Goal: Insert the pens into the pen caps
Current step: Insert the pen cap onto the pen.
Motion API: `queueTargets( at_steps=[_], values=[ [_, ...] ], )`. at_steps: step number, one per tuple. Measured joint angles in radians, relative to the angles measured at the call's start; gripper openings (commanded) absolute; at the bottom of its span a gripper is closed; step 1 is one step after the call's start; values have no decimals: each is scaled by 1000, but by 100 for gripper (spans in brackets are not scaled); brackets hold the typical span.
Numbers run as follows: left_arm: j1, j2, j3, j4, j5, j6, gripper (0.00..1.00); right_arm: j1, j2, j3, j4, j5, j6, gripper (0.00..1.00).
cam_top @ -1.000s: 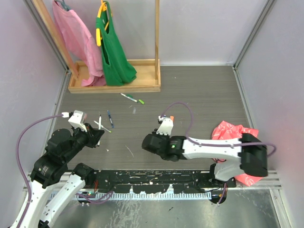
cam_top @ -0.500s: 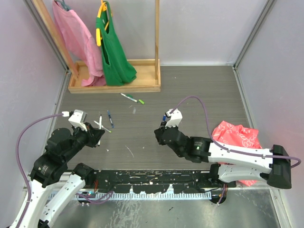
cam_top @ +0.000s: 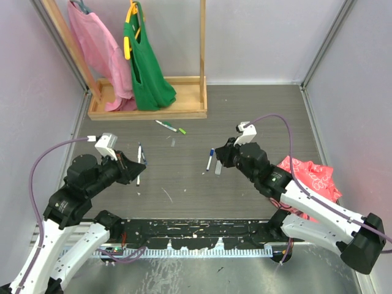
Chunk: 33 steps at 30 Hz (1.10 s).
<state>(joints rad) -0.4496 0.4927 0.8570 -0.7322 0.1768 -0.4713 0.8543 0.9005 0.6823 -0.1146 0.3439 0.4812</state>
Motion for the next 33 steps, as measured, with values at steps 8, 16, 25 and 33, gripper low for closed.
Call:
queueTargets(
  at_steps=[8, 16, 25, 33],
  values=[
    [-48, 21, -45, 42, 6, -74, 0, -183, -45, -48, 78, -285, -2, 0],
    [-382, 148, -50, 137, -193, -98, 0, -238, -114, -89, 141, -409, 34, 0],
    [-635, 327, -72, 374, -332, -88, 0, -238, -249, -68, 144, -425, 50, 0],
    [-724, 426, -57, 628, -285, -12, 0, -239, -277, 47, 205, -425, 102, 0]
  ],
)
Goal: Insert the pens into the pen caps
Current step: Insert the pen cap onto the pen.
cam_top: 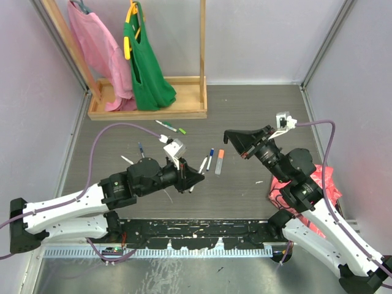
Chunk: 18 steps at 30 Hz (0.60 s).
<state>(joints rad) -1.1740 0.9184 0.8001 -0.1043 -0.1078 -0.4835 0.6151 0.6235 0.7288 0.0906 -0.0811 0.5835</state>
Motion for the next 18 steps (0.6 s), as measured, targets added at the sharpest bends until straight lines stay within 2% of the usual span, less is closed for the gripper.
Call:
queueTargets(
  at_steps=[11, 18],
  values=[
    [-2, 35, 79, 159, 112, 66, 0, 0, 0, 18, 241, -29, 151, 0],
    [-3, 66, 95, 186, 135, 82, 0, 0, 22, 6, 358, -61, 238, 0]
  ],
)
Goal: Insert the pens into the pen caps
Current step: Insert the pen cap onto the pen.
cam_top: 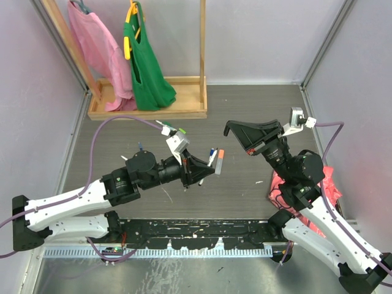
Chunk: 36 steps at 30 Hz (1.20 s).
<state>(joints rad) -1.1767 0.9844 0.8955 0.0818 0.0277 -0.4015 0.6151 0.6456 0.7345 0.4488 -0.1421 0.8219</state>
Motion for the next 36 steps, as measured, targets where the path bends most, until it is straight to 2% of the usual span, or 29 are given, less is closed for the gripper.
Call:
queueTargets(
  at_steps=[13, 36],
  values=[
    [0, 6, 6, 19, 4, 3, 0, 0, 34, -77, 104, -59, 98, 0],
    [0, -1, 6, 34, -5, 2, 0, 0, 26, -96, 121, -87, 124, 0]
  ],
)
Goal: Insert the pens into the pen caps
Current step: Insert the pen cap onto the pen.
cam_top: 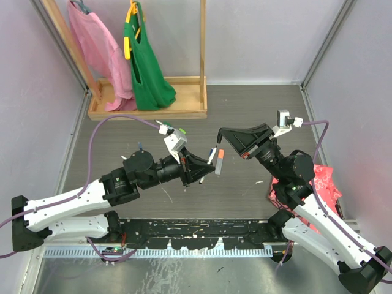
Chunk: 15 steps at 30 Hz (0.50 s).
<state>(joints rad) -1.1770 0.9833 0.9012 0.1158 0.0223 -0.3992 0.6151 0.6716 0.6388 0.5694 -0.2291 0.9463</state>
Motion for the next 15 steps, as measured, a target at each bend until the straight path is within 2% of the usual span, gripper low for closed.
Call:
queueTargets(
  at_steps=[15],
  values=[
    [0, 0, 0, 1, -8, 0, 0, 0, 0, 0, 0, -22, 4, 0]
  ],
)
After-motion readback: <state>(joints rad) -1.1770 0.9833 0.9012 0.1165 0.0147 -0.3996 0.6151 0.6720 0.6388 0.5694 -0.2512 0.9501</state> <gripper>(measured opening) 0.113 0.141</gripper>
